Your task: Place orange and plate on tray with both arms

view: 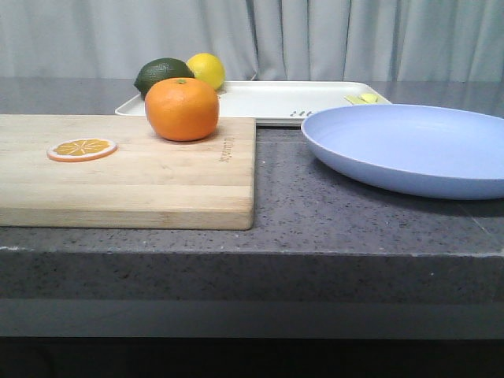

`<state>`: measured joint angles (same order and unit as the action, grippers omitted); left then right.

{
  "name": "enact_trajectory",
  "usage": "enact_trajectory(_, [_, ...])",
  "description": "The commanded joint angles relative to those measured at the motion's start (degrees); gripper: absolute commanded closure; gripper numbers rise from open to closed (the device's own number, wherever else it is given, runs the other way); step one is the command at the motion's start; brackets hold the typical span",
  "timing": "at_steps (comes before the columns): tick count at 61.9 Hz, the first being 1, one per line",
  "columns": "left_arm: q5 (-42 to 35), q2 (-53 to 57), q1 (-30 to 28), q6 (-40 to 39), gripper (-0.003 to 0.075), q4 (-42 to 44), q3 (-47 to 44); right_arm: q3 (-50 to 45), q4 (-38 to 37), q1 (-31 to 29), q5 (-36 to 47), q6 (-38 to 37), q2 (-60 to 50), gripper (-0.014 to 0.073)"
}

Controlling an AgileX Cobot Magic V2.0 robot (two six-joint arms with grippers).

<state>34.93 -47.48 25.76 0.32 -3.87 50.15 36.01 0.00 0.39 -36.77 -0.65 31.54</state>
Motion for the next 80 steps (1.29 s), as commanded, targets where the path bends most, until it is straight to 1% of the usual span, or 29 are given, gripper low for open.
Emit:
enact_trajectory(1, [-5.2,-4.5,3.0,0.1,0.0085,0.0,4.5,2.0,-0.6,0.2,3.5,0.6,0.5,-0.0040])
enact_trajectory(6, [-5.7,-9.5,4.8,0.1,0.0055,1.2,7.0,2.0,-0.6,0.2,3.5,0.6,0.5,-0.0040])
enact_trajectory(19, [-6.1,-21.7,7.4,0.1,0.0058,3.9,13.6,2.0,-0.6,0.2,3.5,0.6,0.5,-0.0040])
enact_trajectory(36, [-5.8,-36.1,7.5,0.1,0.0058,7.6,23.1,2.0,-0.6,0.2,3.3,0.6,0.5,-0.0040])
enact_trajectory(48, [-4.3,-43.6,7.5,0.1,0.0058,8.8,28.8,2.0,-0.6,0.2,3.2,0.6,0.5,-0.0040])
enact_trajectory(56, [-4.1,-47.3,7.5,0.1,0.0058,8.9,31.3,2.0,-0.6,0.2,3.1,0.6,0.5,-0.0040])
enact_trajectory(66, [-3.8,-50.7,7.5,0.1,0.0058,11.0,33.1,2.0,-0.6,0.2,3.1,0.6,0.5,-0.0040])
enact_trajectory(80, [-1.1,-51.0,7.5,0.1,0.0060,10.8,33.2,2.0,-0.6,0.2,2.9,0.6,0.5,-0.0040])
